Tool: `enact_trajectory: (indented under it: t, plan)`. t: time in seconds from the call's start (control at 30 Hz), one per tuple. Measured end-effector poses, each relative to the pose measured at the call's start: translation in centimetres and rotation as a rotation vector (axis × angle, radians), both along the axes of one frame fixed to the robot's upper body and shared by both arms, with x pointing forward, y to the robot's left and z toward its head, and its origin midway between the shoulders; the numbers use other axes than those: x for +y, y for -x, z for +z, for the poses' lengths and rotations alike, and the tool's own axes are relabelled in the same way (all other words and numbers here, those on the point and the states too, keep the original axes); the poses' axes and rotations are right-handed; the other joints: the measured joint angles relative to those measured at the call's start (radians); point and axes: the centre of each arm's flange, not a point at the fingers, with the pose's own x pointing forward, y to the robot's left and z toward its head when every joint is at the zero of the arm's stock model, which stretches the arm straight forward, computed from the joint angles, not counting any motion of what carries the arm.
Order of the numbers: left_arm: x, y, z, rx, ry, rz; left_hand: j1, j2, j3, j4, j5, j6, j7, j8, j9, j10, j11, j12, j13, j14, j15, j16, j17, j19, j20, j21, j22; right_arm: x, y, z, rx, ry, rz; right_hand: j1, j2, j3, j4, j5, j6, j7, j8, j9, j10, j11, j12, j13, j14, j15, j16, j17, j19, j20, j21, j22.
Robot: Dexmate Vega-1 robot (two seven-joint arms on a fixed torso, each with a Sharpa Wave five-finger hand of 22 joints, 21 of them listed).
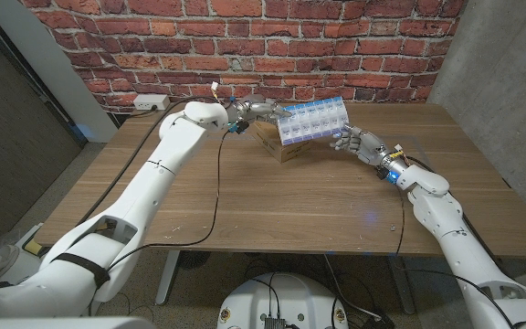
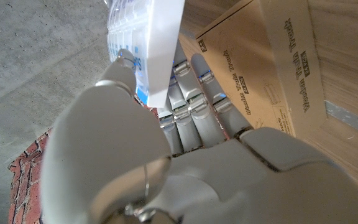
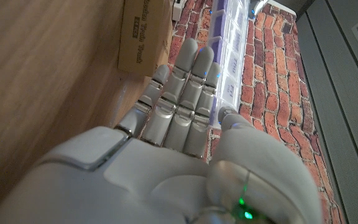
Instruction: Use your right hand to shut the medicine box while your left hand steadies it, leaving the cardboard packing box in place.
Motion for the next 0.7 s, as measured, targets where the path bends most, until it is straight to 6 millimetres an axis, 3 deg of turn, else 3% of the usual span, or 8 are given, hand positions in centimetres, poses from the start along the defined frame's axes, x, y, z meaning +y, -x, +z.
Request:
enact_trajectory:
  t: [0.27,0.53,0.7]
  plan:
    - [-0.26,-0.44,-0.07,0.007,0.003,-0.007,0.0,0.0,0.01,0.01,0.0,0.0,0.0,-0.004,0.002,0.0,0.0,-0.007,0.003,0.0,0.0,0.0,0.011,0.0,0.0,0.007,0.0,-0.12,0.17,-0.1,-0.045,-0.1,-0.002,0.069,-0.001,0.036,-0.041,-0.008,0.038,-0.008,0.028,0.014,0.04,-0.019,0.03,0.042,0.026,-0.01,0.038,0.04,0.009,0.005,0.035,0.02]
    - [-0.63,-0.83,-0.13,0.016,0.014,-0.026,0.0,0.0,0.01,0.01,0.0,0.0,0.0,-0.006,0.004,0.0,0.0,-0.007,0.005,0.0,0.0,0.0,0.005,0.0,0.0,0.011,0.0,0.0,0.29,-0.26,-0.078,-0.16,-0.004,0.114,-0.007,0.05,-0.067,-0.015,0.071,-0.003,0.047,0.014,0.073,-0.016,0.054,0.07,0.064,-0.028,0.057,0.044,0.027,0.002,0.062,0.035]
    - [-0.74,-1.01,-0.1,0.018,0.02,-0.033,0.0,0.0,0.01,0.01,-0.001,0.0,0.0,-0.005,0.004,0.0,0.0,-0.007,0.004,0.0,0.0,0.0,0.003,0.0,0.0,0.015,0.0,0.0,0.37,-0.32,-0.087,-0.179,-0.014,0.118,-0.011,0.055,-0.071,-0.02,0.077,0.002,0.05,0.013,0.078,-0.011,0.057,0.079,0.064,-0.028,0.057,0.044,0.03,0.005,0.073,0.04]
